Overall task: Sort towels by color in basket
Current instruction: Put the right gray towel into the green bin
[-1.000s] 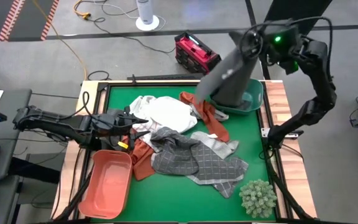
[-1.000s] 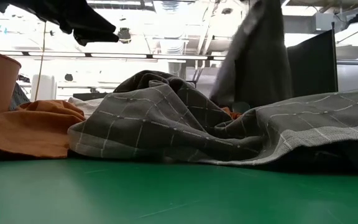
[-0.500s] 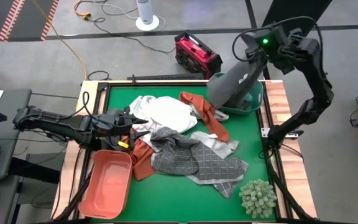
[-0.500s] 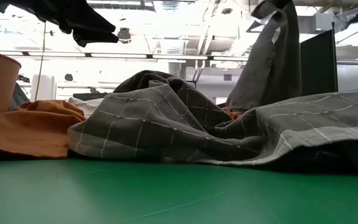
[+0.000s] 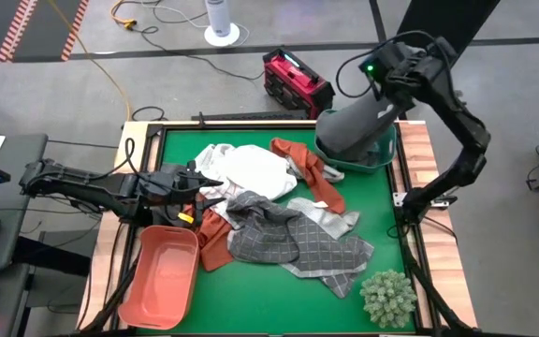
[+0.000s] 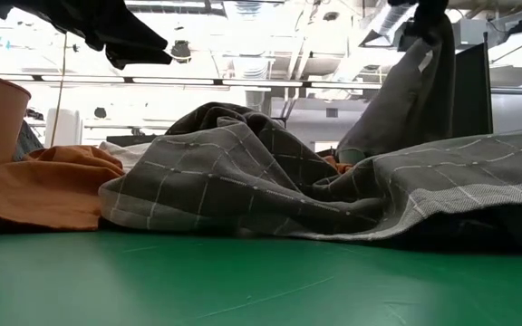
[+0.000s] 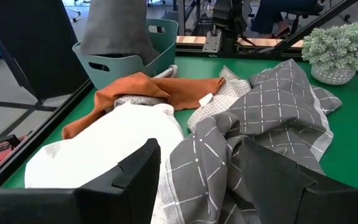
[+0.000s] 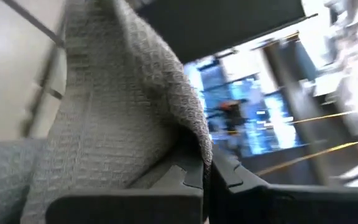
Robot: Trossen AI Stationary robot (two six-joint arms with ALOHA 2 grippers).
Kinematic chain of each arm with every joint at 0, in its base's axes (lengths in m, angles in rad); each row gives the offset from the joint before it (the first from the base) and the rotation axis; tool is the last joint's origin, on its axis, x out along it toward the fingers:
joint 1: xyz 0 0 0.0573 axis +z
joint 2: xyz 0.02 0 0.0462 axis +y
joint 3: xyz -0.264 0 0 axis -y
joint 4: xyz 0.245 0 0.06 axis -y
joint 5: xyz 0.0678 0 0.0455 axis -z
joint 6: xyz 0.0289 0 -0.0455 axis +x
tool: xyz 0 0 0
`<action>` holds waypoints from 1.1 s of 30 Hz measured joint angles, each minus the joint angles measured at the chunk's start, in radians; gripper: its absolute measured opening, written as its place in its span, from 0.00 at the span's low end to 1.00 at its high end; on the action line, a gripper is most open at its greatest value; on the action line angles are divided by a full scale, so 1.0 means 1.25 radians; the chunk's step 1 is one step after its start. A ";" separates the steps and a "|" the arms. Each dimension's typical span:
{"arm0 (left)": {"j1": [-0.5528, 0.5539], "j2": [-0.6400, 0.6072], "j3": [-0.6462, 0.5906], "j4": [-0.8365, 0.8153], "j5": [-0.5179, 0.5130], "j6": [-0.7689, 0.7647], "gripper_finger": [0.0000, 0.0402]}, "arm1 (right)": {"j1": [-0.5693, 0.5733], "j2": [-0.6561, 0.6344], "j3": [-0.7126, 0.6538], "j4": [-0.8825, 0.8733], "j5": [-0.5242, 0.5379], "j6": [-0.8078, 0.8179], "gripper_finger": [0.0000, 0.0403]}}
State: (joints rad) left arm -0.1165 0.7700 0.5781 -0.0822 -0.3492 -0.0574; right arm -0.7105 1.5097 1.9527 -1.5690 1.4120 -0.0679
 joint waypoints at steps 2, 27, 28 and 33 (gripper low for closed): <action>0.000 0.000 0.000 0.000 0.000 0.000 0.52 | 0.000 0.000 -0.031 -0.002 0.048 -0.036 0.04; 0.000 0.000 0.000 -0.027 0.000 -0.014 0.52 | 0.188 0.000 -0.233 0.003 -0.495 -0.287 0.05; 0.000 0.000 0.000 -0.027 0.000 -0.015 0.52 | 0.197 0.000 -0.233 0.007 -0.532 -0.284 0.05; 0.000 0.000 0.000 -0.027 0.001 -0.021 0.52 | 0.205 -0.003 -0.233 0.061 -0.703 -0.215 0.05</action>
State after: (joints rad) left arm -0.1165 0.7700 0.5781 -0.1165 -0.3477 -0.0835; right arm -0.4543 1.5054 1.6611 -1.4923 0.5338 -0.3360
